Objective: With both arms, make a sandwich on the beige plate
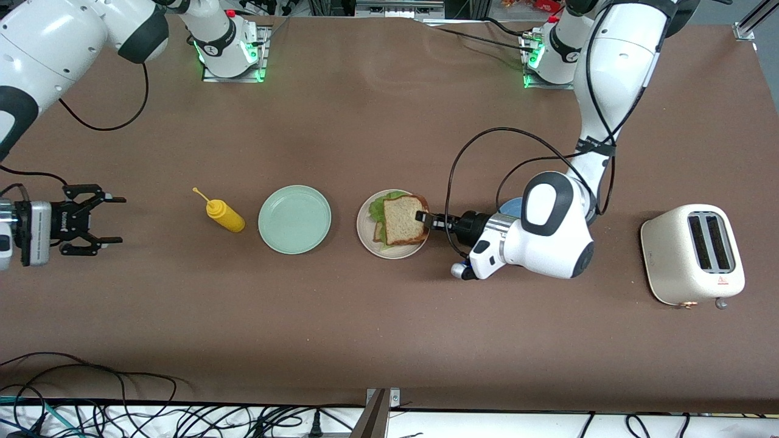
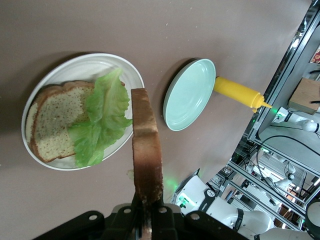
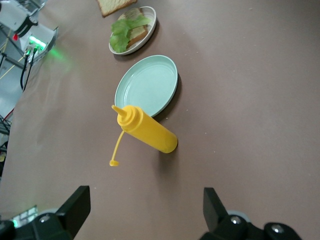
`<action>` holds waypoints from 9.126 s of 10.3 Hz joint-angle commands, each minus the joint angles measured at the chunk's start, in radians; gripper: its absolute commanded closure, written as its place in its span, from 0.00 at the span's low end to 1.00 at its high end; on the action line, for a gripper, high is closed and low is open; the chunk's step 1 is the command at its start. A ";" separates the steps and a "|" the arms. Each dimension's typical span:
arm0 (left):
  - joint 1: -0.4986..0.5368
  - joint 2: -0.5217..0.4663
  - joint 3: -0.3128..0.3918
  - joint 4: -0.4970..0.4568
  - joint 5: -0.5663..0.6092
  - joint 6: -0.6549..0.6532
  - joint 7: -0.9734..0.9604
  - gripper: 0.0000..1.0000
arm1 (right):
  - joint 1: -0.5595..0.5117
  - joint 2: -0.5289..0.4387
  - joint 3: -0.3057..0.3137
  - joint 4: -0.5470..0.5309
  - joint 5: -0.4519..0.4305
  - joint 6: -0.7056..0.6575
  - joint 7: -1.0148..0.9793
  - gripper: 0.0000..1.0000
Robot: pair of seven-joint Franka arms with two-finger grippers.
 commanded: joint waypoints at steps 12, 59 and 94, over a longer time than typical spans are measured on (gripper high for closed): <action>-0.073 0.037 0.015 -0.095 -0.038 0.137 -0.007 1.00 | -0.202 -0.698 0.831 -0.285 -0.916 0.510 0.951 0.00; 0.257 -0.796 0.061 -0.287 1.057 -0.340 0.044 0.00 | -0.319 -0.890 1.042 -0.353 -1.196 0.506 1.685 0.00; 0.300 -0.769 0.070 -0.281 0.927 -0.300 0.049 0.00 | -0.318 -0.935 1.045 -0.413 -1.196 0.545 1.680 0.00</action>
